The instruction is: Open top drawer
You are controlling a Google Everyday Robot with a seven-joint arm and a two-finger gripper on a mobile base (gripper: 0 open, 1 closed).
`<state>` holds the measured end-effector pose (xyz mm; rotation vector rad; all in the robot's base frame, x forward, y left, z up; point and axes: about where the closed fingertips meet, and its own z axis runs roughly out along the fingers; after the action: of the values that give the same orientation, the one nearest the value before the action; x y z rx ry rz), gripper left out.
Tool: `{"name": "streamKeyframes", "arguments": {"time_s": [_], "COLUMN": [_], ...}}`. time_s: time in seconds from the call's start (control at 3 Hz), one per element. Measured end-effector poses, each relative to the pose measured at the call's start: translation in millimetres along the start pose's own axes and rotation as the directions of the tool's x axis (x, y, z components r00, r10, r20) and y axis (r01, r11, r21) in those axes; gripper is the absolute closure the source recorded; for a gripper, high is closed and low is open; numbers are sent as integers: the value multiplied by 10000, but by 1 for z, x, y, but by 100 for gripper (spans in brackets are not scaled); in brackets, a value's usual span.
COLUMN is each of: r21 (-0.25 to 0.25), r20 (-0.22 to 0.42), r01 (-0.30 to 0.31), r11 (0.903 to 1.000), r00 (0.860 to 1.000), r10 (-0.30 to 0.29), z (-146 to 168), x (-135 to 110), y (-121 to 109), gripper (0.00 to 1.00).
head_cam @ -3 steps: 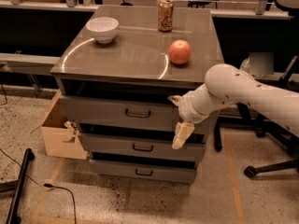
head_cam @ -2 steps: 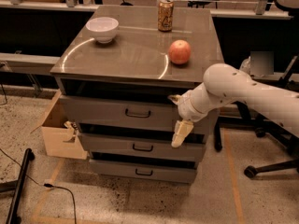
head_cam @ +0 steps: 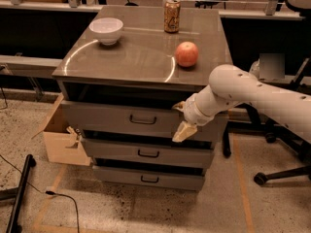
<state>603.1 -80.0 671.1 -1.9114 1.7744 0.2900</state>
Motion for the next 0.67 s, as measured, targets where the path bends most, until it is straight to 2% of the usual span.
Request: {"name": "streamKeyframes", "arguments": {"time_s": [0.33, 0.67], "r21": [-811, -947], "r20": [227, 269], "r01": [-100, -137], "r11": [9967, 9954], "r00": [9997, 9995], "r10": [118, 164], "z": [-8, -12], "x": [-8, -13], "y": [33, 37], "gripper": [65, 88]}}
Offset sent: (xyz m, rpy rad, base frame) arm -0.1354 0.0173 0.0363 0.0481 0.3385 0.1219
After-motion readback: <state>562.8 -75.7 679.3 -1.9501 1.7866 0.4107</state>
